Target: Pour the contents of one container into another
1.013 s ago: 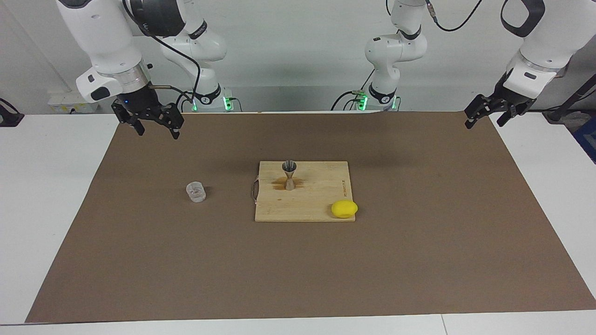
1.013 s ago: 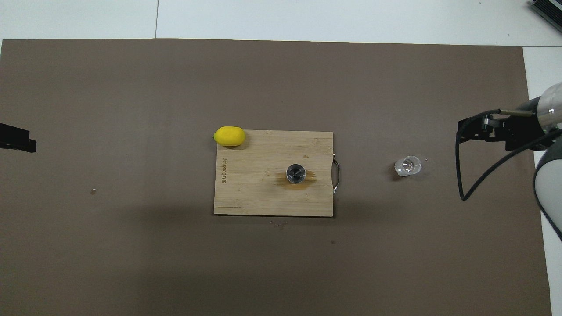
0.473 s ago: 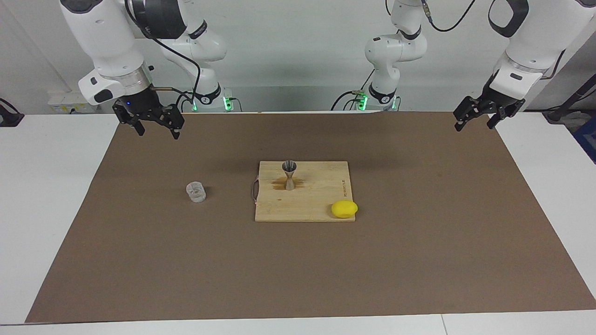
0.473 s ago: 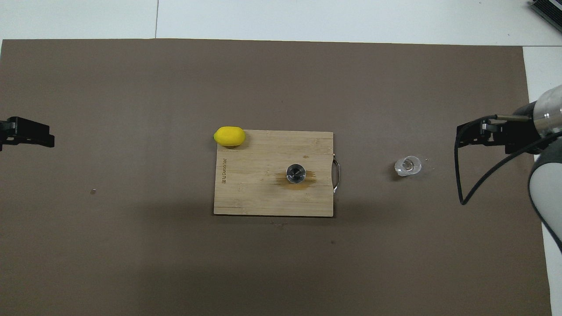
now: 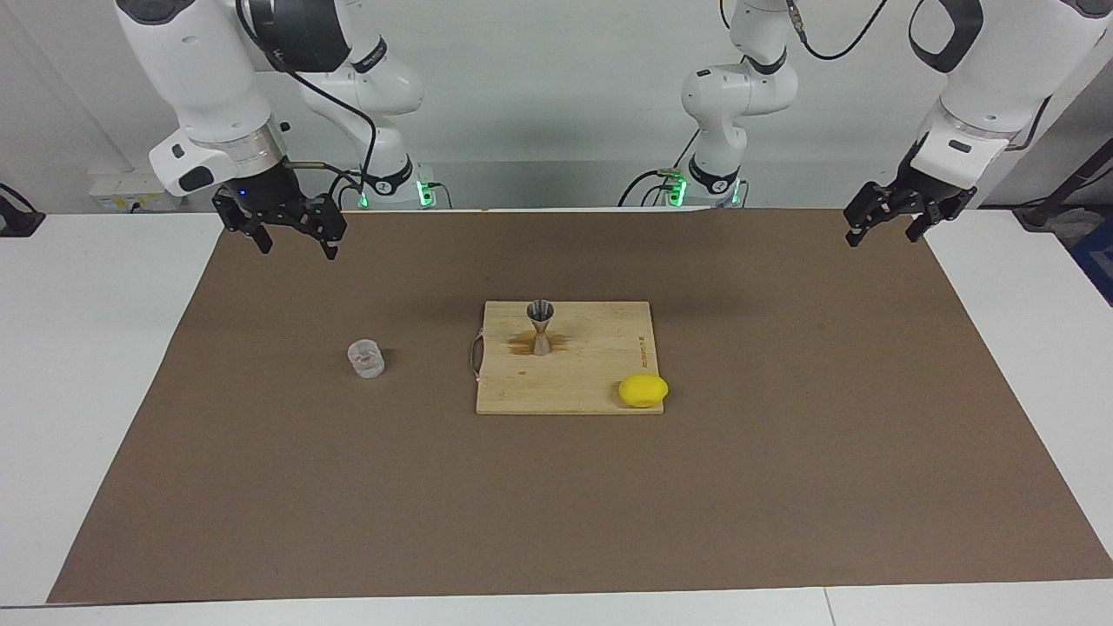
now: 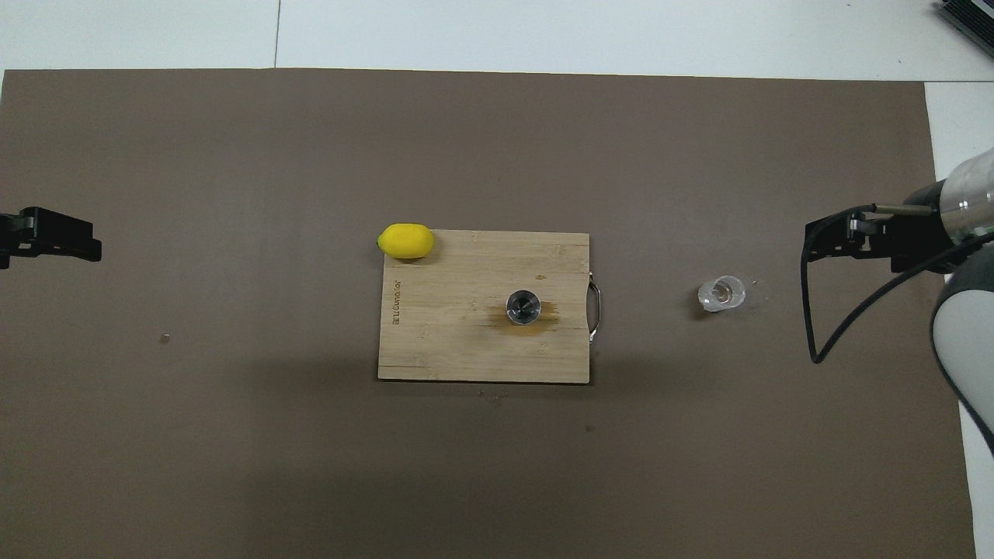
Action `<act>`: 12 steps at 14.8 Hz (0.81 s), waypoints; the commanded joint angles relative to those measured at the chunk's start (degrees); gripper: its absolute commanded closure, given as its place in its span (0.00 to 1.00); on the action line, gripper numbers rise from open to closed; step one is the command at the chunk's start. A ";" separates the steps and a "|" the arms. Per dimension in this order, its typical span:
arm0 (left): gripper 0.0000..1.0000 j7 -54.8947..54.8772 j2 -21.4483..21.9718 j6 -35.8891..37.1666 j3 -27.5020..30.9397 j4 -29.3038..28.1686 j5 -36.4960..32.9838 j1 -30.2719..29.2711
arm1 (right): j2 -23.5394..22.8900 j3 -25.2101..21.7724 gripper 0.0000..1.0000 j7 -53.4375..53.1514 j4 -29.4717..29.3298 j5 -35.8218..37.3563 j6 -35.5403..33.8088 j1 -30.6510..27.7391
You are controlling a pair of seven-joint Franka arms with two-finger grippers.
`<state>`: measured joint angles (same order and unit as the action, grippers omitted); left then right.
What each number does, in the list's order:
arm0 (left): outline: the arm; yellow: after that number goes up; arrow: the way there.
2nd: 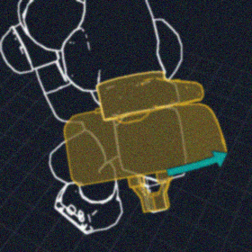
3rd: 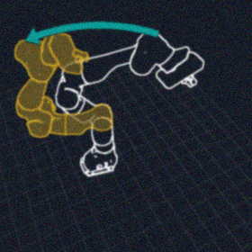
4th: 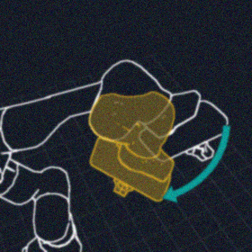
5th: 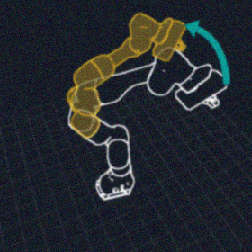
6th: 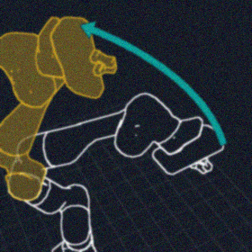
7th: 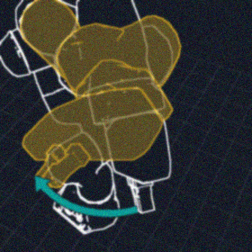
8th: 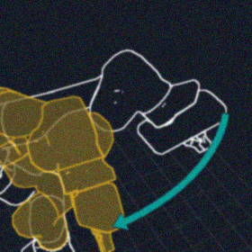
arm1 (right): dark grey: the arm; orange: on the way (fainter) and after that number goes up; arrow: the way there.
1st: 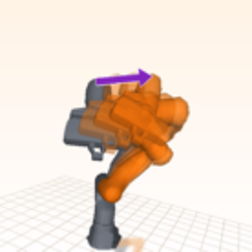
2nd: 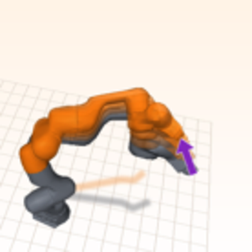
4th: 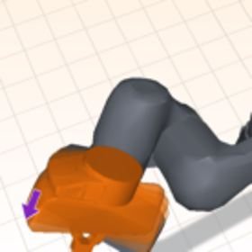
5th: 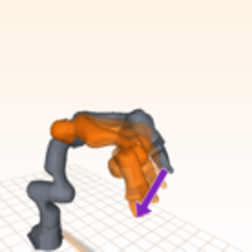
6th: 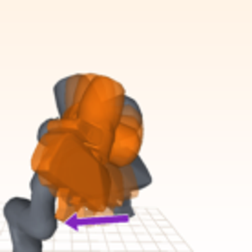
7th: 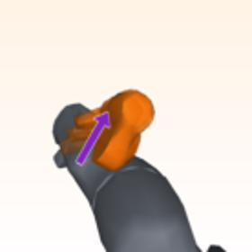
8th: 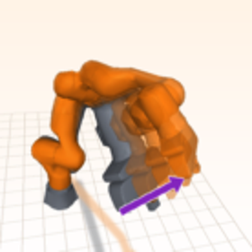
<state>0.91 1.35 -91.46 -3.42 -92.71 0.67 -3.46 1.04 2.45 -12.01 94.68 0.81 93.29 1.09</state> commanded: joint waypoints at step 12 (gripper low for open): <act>0.00 0.85 1.90 -1.53 0.43 -2.39 -0.85 0.56 | 1.86 0.27 0.01 2.96 2.53 2.44 0.31 0.05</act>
<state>0.98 1.35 -91.51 -3.41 -92.74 0.67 -3.46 1.30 2.56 -10.68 95.42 1.83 93.18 1.23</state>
